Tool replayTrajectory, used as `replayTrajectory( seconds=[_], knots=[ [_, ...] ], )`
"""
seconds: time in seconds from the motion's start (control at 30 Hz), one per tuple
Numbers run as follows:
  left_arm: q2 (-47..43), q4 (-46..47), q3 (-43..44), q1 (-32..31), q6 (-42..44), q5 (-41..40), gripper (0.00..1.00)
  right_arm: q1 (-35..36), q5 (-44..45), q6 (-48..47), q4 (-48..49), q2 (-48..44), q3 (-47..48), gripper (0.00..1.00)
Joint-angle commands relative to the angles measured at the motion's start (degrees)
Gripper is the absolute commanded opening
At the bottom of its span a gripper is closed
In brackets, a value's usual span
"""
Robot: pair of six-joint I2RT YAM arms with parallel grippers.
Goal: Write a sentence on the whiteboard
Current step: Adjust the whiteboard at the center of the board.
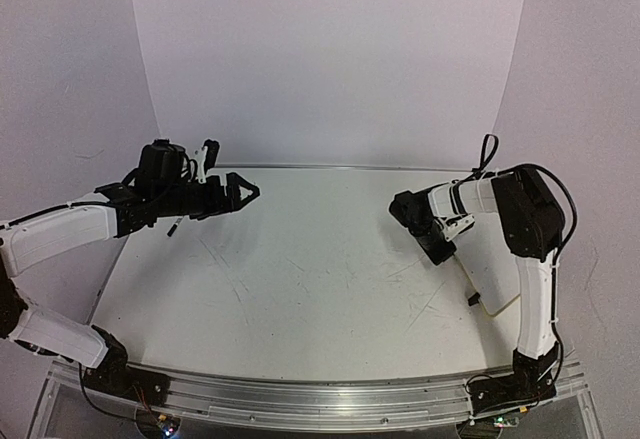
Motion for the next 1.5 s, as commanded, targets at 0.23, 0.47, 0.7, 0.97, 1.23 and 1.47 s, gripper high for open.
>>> replayTrajectory(
  seconds=[0.23, 0.47, 0.7, 0.97, 1.23, 1.47],
  knots=[
    [-1.5, 2.8, -1.0, 0.0, -0.6, -1.4, 0.99, 10.4, -6.2, -23.0, 20.3, 0.6, 0.7, 0.17],
    [-1.7, 2.8, -2.2, 0.0, -0.9, -3.3, 1.0, 16.2, -10.5, -36.5, 28.0, 0.2, -0.4, 0.21],
    [-1.8, 2.8, -2.6, 0.0, -2.0, -5.1, 0.99, 21.9, -16.4, -50.6, 34.8, -2.0, -3.0, 0.21],
    [-0.7, 3.2, -3.2, 0.0, -3.9, -5.7, 0.99, 22.8, -6.0, -48.5, 29.2, -8.5, -6.6, 0.48],
    [1.3, 3.5, -0.7, -0.2, -2.9, -3.4, 1.0, 14.3, -4.2, -36.9, 24.4, -6.3, -4.0, 0.95],
    [0.0, 3.6, -1.1, -0.1, -2.3, -3.2, 0.99, 11.1, -3.0, -26.5, 19.8, -0.1, 3.2, 0.85]
  ],
)
